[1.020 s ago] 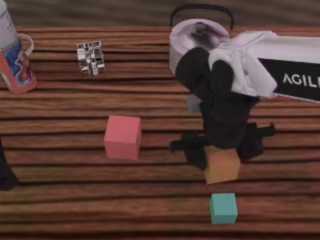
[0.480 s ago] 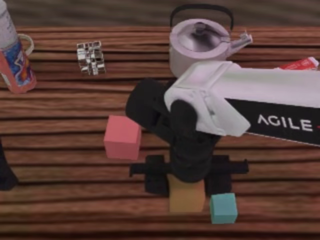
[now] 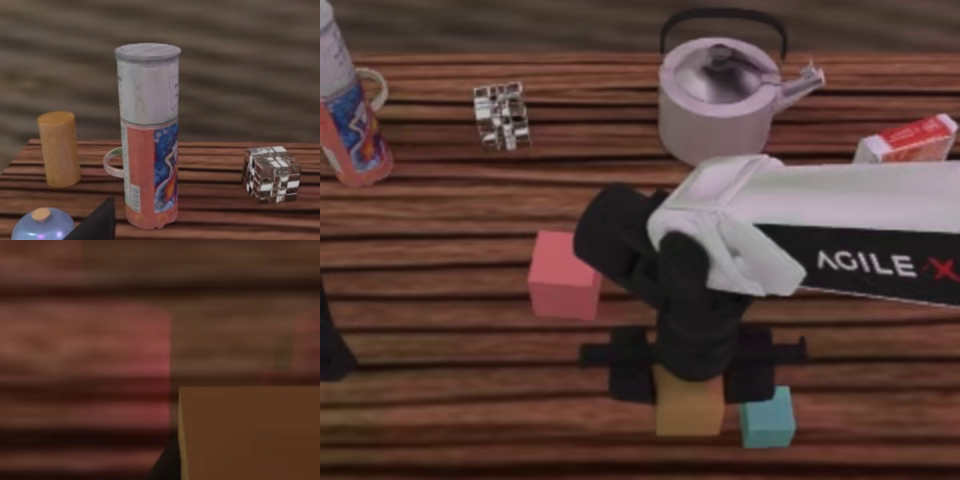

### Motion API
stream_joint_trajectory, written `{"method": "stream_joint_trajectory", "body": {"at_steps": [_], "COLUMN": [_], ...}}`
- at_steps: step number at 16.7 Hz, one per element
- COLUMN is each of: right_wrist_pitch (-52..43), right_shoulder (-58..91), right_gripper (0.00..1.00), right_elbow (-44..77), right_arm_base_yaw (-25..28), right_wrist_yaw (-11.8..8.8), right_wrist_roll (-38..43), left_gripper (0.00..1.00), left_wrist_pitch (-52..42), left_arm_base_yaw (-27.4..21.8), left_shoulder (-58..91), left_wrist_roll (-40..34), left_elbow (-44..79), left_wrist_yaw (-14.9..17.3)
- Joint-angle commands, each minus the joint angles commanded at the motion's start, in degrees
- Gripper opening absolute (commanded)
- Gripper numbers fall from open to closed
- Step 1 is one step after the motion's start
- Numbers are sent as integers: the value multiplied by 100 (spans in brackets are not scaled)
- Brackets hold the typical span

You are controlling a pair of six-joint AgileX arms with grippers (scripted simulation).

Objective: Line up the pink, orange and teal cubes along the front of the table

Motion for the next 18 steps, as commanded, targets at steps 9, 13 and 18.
{"method": "stream_joint_trajectory", "body": {"at_steps": [9, 13, 18], "right_wrist_pitch": [800, 800, 800], "right_shoulder": [322, 322, 322], "right_gripper": [8, 38, 75], "right_elbow": [-476, -476, -476], "right_arm_base_yaw": [45, 45, 45], "right_wrist_yaw": [11, 11, 11], "right_wrist_roll": [14, 14, 14], "left_gripper": [100, 100, 100], "left_wrist_pitch": [0, 0, 0], "left_arm_base_yaw": [0, 0, 0], "left_shoulder": [0, 0, 0], "left_wrist_roll": [0, 0, 0], "left_elbow": [0, 0, 0], "left_wrist_yaw": [0, 0, 0]}}
